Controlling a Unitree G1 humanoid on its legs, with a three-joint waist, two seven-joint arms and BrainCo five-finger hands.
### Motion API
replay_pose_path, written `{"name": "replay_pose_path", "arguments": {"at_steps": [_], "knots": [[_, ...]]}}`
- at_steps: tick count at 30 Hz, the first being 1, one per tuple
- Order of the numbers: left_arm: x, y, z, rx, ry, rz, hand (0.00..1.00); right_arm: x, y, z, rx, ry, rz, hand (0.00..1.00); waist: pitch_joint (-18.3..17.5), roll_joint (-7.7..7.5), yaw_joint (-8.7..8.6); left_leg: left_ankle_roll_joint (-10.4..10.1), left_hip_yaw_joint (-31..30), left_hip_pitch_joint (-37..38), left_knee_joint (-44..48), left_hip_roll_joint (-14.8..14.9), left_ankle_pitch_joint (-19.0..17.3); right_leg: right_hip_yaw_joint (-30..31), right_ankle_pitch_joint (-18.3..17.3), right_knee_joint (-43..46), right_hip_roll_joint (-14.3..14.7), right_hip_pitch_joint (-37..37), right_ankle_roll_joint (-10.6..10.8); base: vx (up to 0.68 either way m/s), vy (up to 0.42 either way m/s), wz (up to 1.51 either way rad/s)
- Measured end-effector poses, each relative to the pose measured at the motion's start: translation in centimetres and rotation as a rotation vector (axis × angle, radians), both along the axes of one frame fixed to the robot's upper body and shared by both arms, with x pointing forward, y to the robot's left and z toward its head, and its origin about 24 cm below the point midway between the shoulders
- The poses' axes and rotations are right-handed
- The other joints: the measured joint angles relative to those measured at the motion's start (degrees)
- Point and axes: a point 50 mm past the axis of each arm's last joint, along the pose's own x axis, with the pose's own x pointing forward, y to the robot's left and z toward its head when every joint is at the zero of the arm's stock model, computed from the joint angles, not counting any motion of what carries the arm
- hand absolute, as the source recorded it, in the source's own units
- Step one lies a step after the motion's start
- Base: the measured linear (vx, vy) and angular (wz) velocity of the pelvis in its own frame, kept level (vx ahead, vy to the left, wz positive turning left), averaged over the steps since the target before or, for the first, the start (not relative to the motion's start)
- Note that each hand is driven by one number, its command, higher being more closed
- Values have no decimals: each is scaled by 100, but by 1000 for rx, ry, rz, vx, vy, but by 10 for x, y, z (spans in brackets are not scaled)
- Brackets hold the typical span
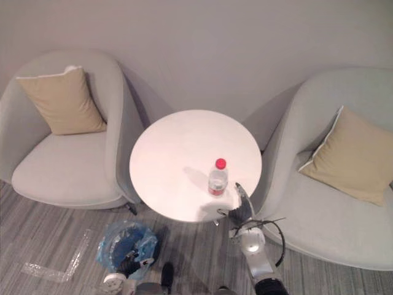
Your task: Gather rubbish on tea table into small bin, then transfer packed bag to large trash can.
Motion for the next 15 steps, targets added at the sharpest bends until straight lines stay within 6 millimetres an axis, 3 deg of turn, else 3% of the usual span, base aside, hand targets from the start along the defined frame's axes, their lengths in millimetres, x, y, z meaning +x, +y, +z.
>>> {"name": "replay_pose_path", "arguments": {"at_steps": [10,11,15], "knots": [[7,0,3,-7,-30,6,0,28,5,20,95,-81,-36,0,144,19,114,1,-91,-164,2,-16,12,-100,3,5,0,-99,-1,-10,-12,5],[7,-1,3,-8,-31,6,0,30,6,21,99,-87,-39,100,146,21,117,4,-101,-195,2,-18,20,-107,3,7,0,-123,-1,-21,-17,15],[11,-1,6,-15,-54,12,0,43,8,27,110,-104,-53,100,278,42,157,13,-191,-284,2,-42,54,-172,4,25,-14,-139,-2,-21,-9,10]]}}
